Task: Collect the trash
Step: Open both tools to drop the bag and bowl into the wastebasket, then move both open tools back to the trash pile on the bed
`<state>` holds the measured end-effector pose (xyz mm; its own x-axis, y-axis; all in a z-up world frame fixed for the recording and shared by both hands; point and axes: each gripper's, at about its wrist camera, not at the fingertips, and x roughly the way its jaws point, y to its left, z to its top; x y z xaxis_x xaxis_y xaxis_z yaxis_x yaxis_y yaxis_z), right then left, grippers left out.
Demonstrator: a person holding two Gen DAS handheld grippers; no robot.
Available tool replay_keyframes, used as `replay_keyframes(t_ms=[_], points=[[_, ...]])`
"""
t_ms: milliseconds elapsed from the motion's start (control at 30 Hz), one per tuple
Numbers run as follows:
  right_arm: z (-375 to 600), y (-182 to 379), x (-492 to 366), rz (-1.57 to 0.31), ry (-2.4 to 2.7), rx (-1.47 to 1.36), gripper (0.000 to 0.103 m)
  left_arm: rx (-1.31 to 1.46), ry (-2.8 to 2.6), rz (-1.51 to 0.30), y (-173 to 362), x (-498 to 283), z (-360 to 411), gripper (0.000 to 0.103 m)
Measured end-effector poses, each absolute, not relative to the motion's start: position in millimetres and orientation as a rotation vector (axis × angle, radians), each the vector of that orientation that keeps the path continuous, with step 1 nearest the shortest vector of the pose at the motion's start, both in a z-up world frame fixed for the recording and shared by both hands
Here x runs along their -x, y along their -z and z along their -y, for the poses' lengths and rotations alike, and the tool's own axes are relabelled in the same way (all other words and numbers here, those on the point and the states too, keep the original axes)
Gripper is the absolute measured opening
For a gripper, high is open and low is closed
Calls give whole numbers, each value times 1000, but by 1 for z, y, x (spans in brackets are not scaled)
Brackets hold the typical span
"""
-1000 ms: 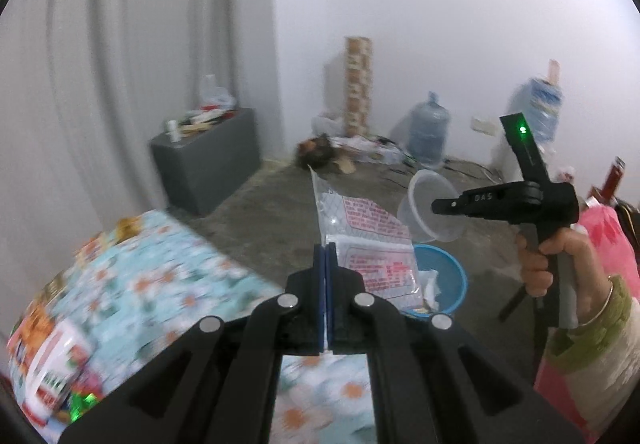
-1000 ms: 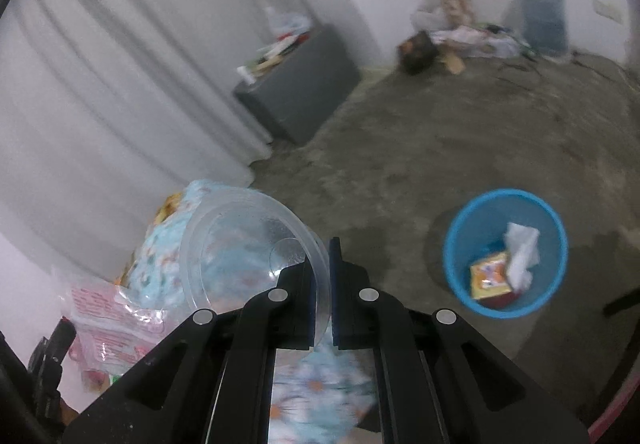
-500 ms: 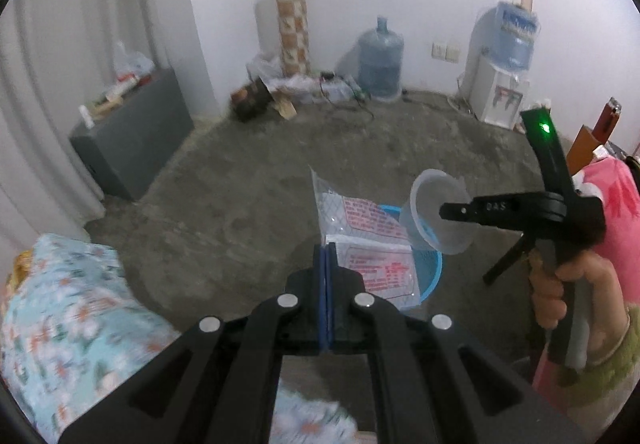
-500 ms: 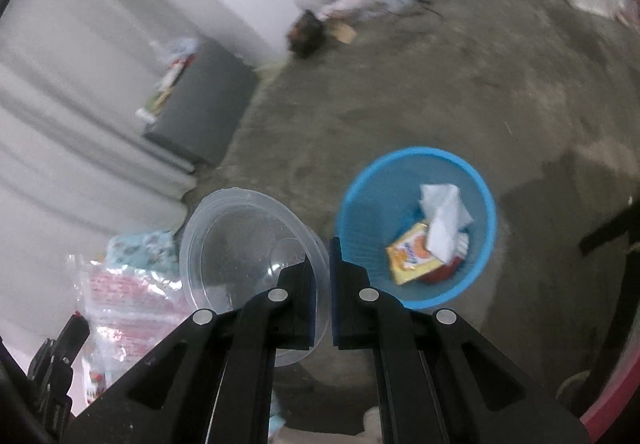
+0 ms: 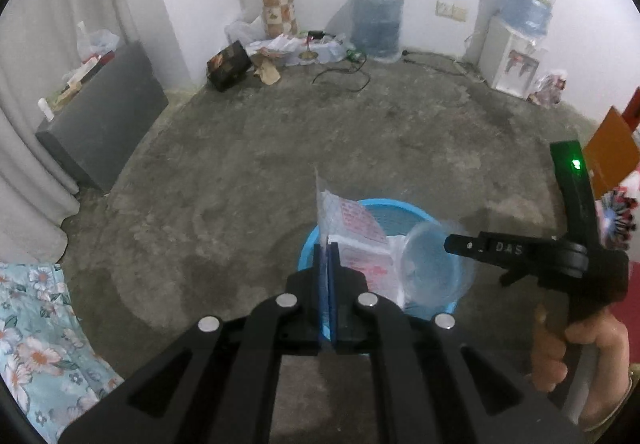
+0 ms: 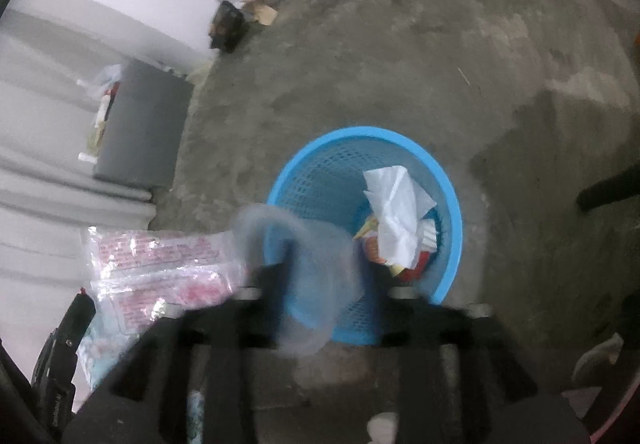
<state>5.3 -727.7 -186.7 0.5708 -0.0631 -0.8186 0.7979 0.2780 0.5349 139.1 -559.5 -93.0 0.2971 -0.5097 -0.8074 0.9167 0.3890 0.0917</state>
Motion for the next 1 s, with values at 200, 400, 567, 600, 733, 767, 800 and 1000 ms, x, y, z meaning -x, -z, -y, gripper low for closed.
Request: replay_keyframes(t_ms=[200, 400, 567, 600, 733, 767, 800, 1000], points=[[728, 195, -3, -818, 671, -1145, 61, -632, 982, -806, 96, -145, 558, 31], [717, 182, 0, -799, 646, -1114, 63, -639, 992, -763, 66, -135, 531, 44], [694, 146, -4, -759, 599, -1040, 64, -610, 1012, -699, 21, -128, 487, 53], [688, 136, -7, -748, 586, -1017, 66, -599, 1013, -686, 11, -127, 475, 56], [650, 84, -22, -697, 508, -880, 74, -536, 1009, -637, -31, -128, 404, 65], [640, 73, -26, -688, 487, -848, 76, -524, 998, -625, -39, -129, 388, 66], [624, 56, -31, -675, 453, -801, 78, -511, 986, -610, -47, -129, 369, 69], [548, 0, -57, -645, 273, -605, 85, -390, 819, -564, -79, -137, 231, 78]])
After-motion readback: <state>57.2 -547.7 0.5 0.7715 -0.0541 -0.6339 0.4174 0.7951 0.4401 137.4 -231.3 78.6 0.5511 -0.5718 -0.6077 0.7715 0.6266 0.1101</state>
